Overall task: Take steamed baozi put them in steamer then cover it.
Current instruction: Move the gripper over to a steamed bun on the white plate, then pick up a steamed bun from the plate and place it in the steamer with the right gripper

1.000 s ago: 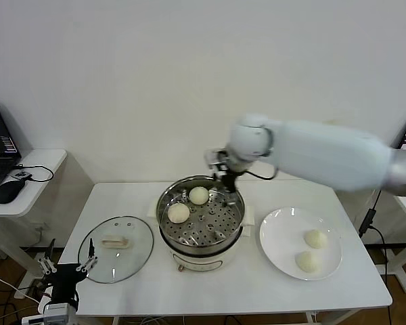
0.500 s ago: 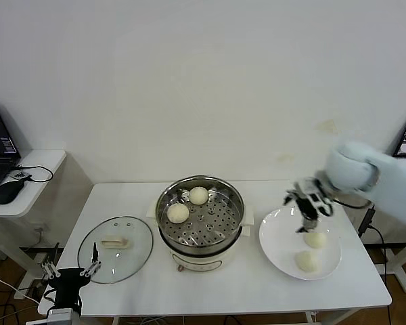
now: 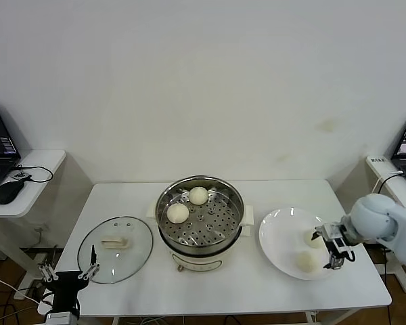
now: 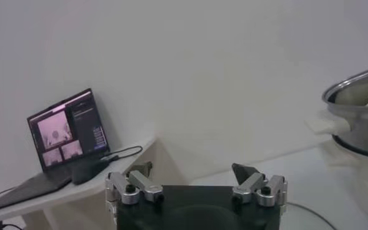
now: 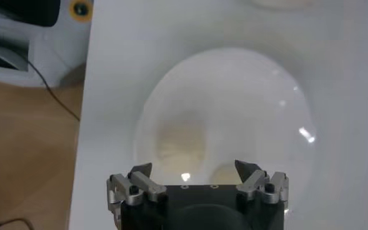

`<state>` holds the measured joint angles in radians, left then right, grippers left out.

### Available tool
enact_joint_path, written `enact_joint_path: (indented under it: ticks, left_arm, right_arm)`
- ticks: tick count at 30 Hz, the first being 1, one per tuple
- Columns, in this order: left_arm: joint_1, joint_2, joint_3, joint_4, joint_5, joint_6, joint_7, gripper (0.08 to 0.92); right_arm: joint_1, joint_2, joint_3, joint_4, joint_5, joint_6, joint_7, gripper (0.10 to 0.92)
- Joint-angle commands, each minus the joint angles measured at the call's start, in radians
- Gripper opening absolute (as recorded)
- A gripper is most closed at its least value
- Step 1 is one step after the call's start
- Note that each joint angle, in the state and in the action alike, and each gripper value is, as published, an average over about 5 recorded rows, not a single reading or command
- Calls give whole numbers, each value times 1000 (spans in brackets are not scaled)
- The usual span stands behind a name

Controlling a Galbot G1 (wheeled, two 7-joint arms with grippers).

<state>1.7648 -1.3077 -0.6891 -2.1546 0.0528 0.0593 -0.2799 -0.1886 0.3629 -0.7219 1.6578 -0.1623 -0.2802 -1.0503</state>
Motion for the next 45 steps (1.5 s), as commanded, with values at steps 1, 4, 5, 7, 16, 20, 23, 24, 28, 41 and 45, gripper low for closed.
enact_joint_path:
  ticks: [1,4,5,7,16,20,23,24,28,41,45]
  left_arm:
    - [2,-1,-1,2,0,0,-1,823]
    - [2,-1,-5,4,0,-1,-1,823]
    - [2,0,-6,5,-1,-1,-1,823]
    - [0,0,-9,8,-1,-1,-1,823]
    - [-11,2,-13,23,-2,-3,-2,823]
    - [-13,1,-11,27,-2,-3,-2,823]
    - [-14,1,-11,26,-2,-3,-2,823]
    - [-14,1,-11,26,-2,-3,-2,823]
    - [-13,1,-11,24,-2,-3,-2,823]
    - [-18,3,-5,22,-2,-4,-2,823]
    - [-18,5,-5,22,-3,-4,-3,823]
  right_arm:
    - [-154,73,98,-65,-77,11,34,823]
    - [-152,99,96,-82,-85,5,45,823]
    - [-151,107,96,-89,-87,4,48,823]
    - [-149,118,95,-102,-91,2,51,823]
    - [-155,153,97,-144,-91,-14,66,816]
    - [-142,155,95,-142,-78,-20,54,756]
    - [-123,155,92,-142,-64,-20,40,682]
    - [-113,154,91,-141,-57,-20,31,658]
    - [-44,133,77,-126,-19,-19,-20,621]
    - [429,133,-47,-137,172,-26,-108,619]
    - [583,222,-137,-152,233,-41,-95,624]
